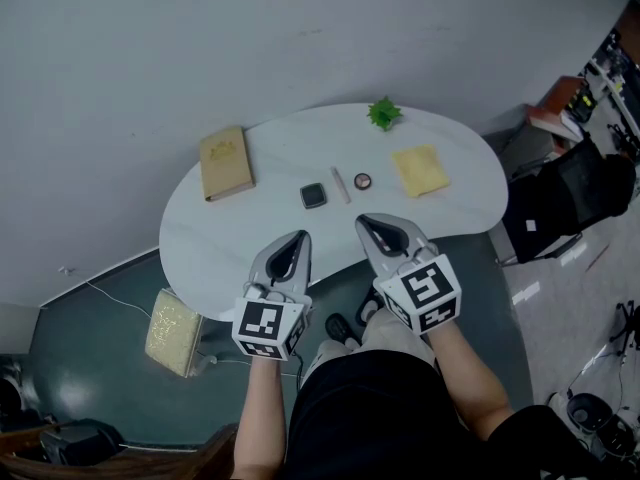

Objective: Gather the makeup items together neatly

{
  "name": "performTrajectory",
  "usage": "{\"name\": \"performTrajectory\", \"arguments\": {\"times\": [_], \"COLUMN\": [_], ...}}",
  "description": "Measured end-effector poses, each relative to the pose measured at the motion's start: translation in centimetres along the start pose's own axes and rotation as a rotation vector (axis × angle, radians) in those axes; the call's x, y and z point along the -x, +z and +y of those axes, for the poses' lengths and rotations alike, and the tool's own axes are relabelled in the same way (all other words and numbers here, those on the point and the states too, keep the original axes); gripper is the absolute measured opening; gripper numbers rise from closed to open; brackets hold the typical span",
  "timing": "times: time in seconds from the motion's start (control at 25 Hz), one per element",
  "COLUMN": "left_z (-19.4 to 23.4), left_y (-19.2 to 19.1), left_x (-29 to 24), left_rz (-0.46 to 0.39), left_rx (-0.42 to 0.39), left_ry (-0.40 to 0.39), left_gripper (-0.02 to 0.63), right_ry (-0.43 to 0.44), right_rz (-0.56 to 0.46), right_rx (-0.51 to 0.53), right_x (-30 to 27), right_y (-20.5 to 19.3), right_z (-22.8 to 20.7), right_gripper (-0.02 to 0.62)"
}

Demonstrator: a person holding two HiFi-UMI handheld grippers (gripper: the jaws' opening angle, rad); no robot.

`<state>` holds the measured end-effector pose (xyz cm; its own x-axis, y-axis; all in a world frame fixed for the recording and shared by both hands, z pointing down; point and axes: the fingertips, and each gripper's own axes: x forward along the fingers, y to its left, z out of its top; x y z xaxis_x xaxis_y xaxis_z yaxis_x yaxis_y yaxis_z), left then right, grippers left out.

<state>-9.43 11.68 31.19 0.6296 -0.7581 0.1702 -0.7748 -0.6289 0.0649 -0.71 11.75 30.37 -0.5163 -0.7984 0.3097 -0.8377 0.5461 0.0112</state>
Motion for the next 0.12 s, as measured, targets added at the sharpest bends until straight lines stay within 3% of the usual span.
{"name": "performTrajectory", "arguments": {"times": [0.12], "left_z": [0.06], "left_y": [0.07], "left_x": [-0.11], "left_rz": [-0.002], "left_rx": [0.0], "left_ry": [-0.001], "left_gripper": [-0.003], "right_ry": [0.003], "right_rz": [-0.003], "right_rx": [0.001], "right_x": [0.0], "right_y": [0.1], "right_z": [0.02], "right_gripper": [0.009]}}
